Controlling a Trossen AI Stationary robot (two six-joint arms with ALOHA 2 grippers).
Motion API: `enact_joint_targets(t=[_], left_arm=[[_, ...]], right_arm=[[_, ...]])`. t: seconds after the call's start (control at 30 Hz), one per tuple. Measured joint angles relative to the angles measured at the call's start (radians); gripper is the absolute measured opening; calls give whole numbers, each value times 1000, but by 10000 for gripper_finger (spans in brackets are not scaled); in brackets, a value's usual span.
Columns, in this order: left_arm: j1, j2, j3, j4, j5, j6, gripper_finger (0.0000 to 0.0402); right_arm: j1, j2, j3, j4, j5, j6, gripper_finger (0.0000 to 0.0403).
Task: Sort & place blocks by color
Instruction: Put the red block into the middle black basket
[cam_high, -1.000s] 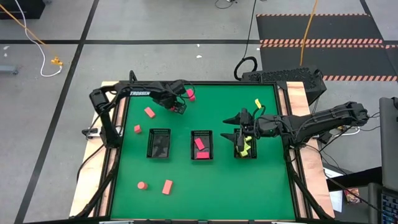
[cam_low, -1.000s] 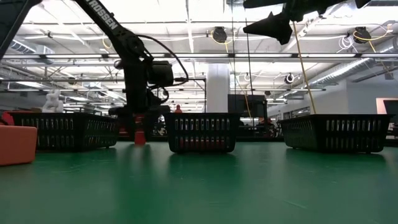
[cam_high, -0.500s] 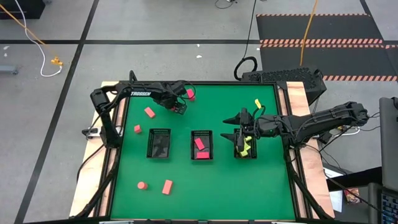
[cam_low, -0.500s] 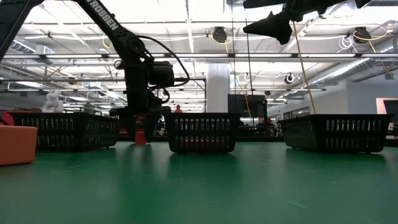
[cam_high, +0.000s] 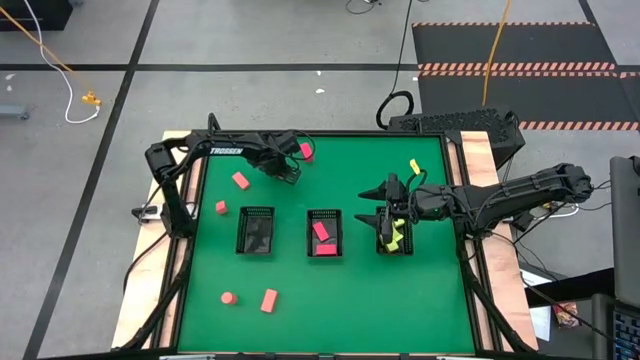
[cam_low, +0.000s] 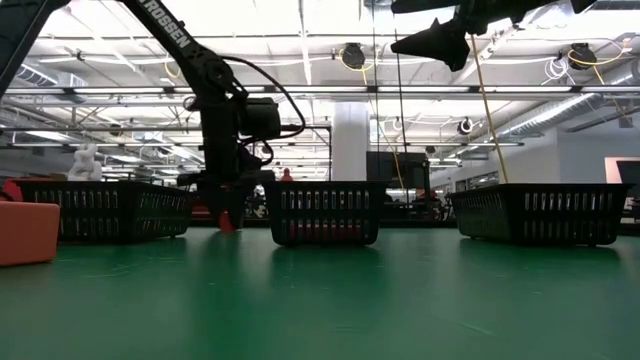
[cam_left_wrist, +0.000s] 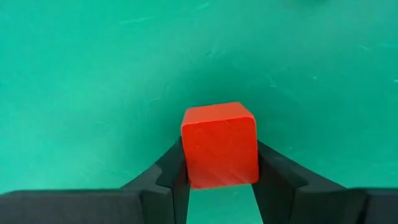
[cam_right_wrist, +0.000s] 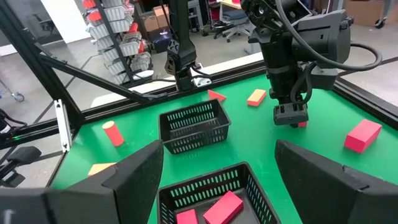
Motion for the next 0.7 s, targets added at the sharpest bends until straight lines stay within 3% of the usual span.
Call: enact_joint_targets(t=[0.23,0.4,0.57,0.7], left_arm=[[-19,-22,16,-29,65,91,131],[-104,-123,41,-43,95,138,131],[-259,-232,41,-92,114,131,131],[-434,-269,41,27,118,95,131]], right_arm=[[3,-1,0,0,-1,17,299],[47,-2,1,-16,-2,66,299],[122,0,1,-15,1,116,299],[160,21,2,-8,69,141,299]])
